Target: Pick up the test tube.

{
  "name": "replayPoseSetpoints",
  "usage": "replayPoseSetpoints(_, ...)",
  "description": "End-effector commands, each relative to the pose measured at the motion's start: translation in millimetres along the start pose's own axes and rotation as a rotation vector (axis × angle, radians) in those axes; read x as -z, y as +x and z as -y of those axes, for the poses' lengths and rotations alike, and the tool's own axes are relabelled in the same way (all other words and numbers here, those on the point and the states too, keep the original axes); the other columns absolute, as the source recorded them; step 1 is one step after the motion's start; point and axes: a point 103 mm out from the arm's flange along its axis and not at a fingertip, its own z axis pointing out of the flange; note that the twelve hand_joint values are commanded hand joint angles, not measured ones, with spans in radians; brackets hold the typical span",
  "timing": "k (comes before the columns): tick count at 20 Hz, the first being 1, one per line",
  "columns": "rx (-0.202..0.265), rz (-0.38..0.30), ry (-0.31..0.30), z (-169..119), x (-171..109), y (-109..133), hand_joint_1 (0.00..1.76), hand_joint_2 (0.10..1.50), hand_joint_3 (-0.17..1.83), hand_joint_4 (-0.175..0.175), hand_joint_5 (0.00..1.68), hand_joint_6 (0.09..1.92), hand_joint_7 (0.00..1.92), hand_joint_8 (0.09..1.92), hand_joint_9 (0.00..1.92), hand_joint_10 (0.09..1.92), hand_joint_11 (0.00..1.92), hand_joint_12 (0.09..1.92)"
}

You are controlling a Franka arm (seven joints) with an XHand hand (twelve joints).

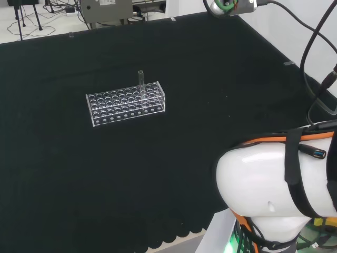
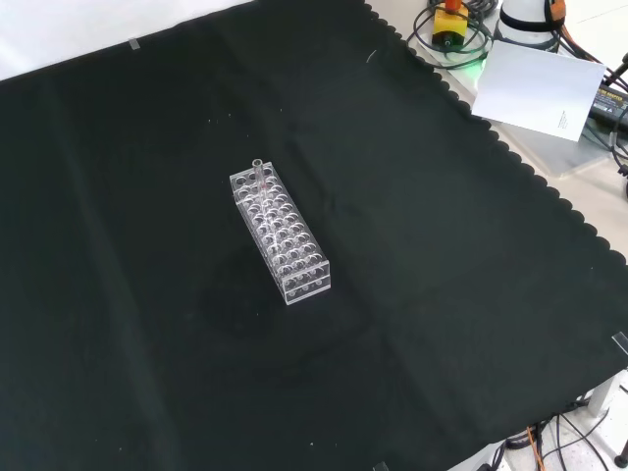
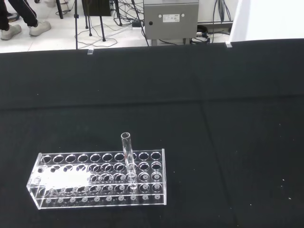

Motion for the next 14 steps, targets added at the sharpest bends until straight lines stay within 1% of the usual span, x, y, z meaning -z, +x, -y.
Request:
replayPoseSetpoints(1,-0.001,0.008,-0.011,-0.6,0.1,-0.1,0.76,0.71,0.66,-0.106,0.1,0.11,0.0,0.7,0.02,0.85,0.0,1.35)
replayPoseSetpoints(3,-0.002,0.011,-0.015,-0.8,-0.4,1.2,0.76,0.72,0.64,-0.104,0.11,0.09,0.0,0.71,0.0,0.87,0.0,1.39)
replayPoseSetpoints(7,0.0,0.005,-0.009,-2.5,-1.3,2.5,0.76,0.73,0.63,-0.103,0.11,0.09,0.0,0.71,0.0,0.88,0.0,1.4)
replayPoseSetpoints(9,0.008,-0.003,0.004,-7.0,-3.9,3.5,0.76,0.73,0.63,-0.103,0.11,0.09,0.0,0.71,0.0,0.88,0.0,1.4)
replayPoseSetpoints(12,0.025,-0.014,0.047,-20.5,-11.7,5.4,0.76,0.73,0.61,-0.103,0.12,0.09,0.0,0.75,0.0,0.91,0.0,1.42)
replayPoseSetpoints(14,0.042,-0.013,0.065,-29.4,-15.7,7.7,0.76,0.73,0.61,-0.105,0.14,0.09,0.0,0.78,0.0,0.95,0.0,1.45)
